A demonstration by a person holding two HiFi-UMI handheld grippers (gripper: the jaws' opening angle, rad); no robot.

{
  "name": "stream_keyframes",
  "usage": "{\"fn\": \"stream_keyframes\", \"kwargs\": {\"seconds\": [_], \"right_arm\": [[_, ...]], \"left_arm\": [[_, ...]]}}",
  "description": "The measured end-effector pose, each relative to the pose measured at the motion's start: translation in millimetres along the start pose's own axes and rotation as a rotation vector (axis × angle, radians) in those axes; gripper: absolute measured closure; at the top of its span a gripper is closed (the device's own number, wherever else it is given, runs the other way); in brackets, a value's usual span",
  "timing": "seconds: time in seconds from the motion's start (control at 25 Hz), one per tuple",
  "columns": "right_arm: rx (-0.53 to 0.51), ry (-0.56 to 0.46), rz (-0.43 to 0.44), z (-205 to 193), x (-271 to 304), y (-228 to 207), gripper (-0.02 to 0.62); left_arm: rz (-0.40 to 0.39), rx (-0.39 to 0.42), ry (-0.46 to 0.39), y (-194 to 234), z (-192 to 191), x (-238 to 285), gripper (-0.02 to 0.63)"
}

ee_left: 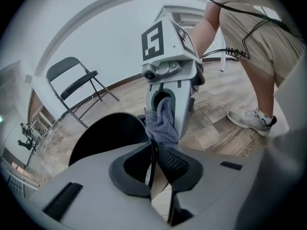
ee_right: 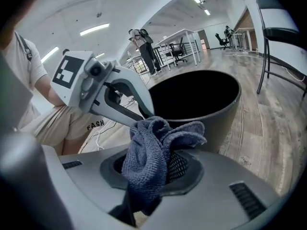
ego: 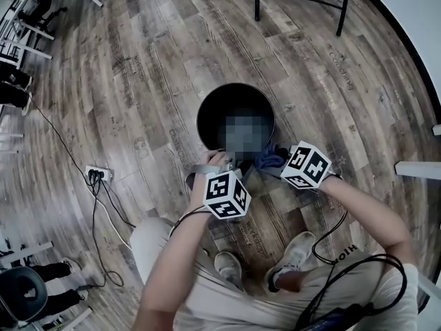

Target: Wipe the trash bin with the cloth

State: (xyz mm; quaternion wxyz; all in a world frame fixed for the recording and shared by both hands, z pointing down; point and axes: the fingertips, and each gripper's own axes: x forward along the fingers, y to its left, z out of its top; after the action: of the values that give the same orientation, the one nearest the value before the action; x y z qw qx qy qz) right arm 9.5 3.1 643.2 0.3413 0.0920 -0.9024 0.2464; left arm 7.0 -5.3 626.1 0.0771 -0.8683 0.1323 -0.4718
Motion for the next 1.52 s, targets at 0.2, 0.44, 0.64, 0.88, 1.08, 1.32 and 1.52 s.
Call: {"fn": "stream_keyframes", "kwargs": {"seconds": [0.2, 0.44, 0.64, 0.88, 1.08, 1.32, 1.52], "right_arm": [[0.015, 0.071, -0.016, -27.8, 29.4, -15.2, 0.485], [0.026, 0.149, -0.022, -63.1, 66.5, -29.7, 0.485], [0.014, 0.229, -0.023, -90.8, 92.5, -46.2, 0.485], [0.040, 0.341, -0.053, -123.2, 120.0, -67.3, 0.485], [0.056, 0.372, -0.073, -139.4, 120.4, -77.7, 0.485], [-0.052, 0.321, 0.009, -138.2, 76.5, -54.7, 0.485], [-0.215, 0.317, 0.062, -113.9, 34.5, -23.3, 0.485]], "left_arm": [[0.012, 0.011, -0.007, 0.3, -0.4, -1.4, 0.554], [0.021, 0.020, -0.009, -0.4, 0.1, -1.1, 0.554], [0.023, 0.025, -0.010, -0.1, -0.4, -0.4, 0.554], [0.030, 0.035, -0.016, -0.7, -1.3, -1.8, 0.554], [0.039, 0.059, -0.023, -2.8, -1.6, -1.4, 0.554], [0.017, 0.103, -0.029, -7.0, -2.3, -4.0, 0.554], [-0.023, 0.119, -0.025, -11.4, -8.7, -9.3, 0.554]]}}
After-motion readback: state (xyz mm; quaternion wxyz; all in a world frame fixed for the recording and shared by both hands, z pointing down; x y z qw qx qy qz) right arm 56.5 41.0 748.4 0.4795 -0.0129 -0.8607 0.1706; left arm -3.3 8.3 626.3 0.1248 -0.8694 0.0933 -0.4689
